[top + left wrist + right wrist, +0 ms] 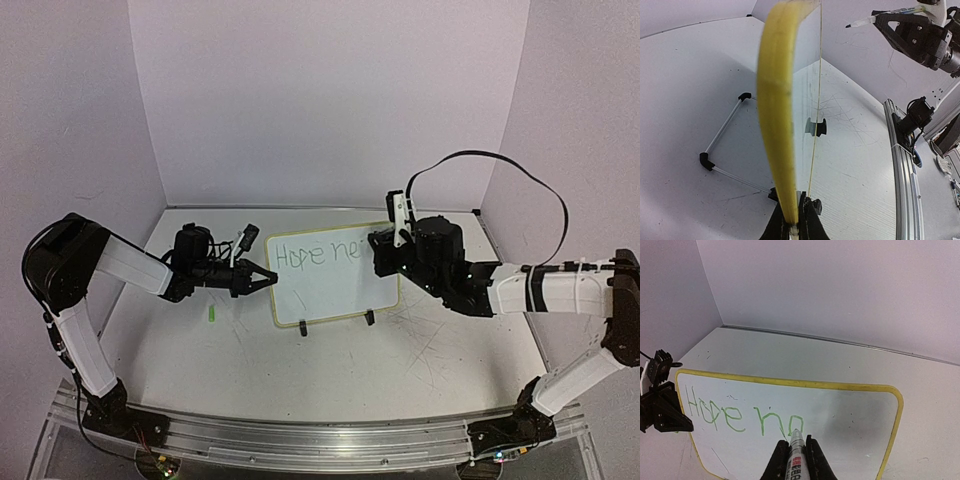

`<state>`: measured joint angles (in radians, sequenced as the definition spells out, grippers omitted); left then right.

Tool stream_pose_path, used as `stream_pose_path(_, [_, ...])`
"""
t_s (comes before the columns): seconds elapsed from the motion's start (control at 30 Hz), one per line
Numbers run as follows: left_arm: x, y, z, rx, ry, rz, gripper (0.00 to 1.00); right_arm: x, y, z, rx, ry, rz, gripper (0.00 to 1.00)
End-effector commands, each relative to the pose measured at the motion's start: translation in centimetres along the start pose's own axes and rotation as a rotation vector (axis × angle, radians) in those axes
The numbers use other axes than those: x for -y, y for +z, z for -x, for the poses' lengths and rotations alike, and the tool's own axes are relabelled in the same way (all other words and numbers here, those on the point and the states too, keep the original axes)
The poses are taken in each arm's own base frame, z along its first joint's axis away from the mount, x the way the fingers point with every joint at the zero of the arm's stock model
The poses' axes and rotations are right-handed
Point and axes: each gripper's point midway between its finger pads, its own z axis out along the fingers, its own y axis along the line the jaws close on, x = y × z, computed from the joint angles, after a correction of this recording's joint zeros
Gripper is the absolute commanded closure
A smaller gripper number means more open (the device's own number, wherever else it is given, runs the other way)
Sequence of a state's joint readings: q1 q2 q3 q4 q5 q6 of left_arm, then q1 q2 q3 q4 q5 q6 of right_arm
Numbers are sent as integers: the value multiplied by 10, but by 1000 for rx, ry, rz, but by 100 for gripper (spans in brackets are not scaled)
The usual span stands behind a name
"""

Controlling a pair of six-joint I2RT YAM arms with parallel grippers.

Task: Write a sentence on the whiteboard

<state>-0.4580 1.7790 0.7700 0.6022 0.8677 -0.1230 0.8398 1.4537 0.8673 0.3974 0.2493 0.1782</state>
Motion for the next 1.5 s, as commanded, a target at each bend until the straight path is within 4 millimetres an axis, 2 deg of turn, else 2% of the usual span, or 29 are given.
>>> stream_pose_path(0.0, [-27,-4,1,-5,56,154,100,6,4,-1,-6,-30,-31,100])
stream_pose_path(0.33, [-30,-3,-1,-14,51,160,100,0,11,-6,-28,-55,-19,100])
stream_pose_path(0.57, [-31,-3,0,-15,56,163,100,3,12,-10,-34,-52,-34,100])
stream_pose_path(0.9, [-30,-3,0,-14,56,163,100,2,11,-6,-24,-45,-34,100])
stream_pose_path(1.27, [-32,-3,0,-17,60,184,100,13,7,-7,-30,-74,-84,100])
stream_pose_path(1.47, [-35,-3,-1,-20,57,202,100,8,10,-7,-44,-88,-74,100])
